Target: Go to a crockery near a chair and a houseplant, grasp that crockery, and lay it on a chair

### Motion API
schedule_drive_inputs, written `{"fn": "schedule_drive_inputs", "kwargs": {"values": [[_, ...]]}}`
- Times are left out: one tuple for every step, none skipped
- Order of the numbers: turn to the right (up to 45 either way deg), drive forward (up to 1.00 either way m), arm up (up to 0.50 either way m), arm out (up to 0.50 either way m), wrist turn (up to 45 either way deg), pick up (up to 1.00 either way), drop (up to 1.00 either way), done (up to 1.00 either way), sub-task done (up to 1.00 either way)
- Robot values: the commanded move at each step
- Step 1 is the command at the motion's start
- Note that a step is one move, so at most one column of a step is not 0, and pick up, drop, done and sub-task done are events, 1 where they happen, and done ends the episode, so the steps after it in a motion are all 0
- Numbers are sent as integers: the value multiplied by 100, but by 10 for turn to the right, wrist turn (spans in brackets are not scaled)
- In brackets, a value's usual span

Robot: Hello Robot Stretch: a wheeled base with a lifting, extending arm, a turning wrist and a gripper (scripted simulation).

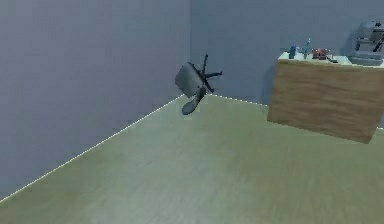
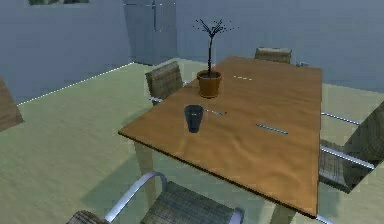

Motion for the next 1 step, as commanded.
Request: {"fn": "schedule_drive_inputs", "kwargs": {"values": [[0, 10, 0, 0, 0, 0, 0, 0, 0]]}}
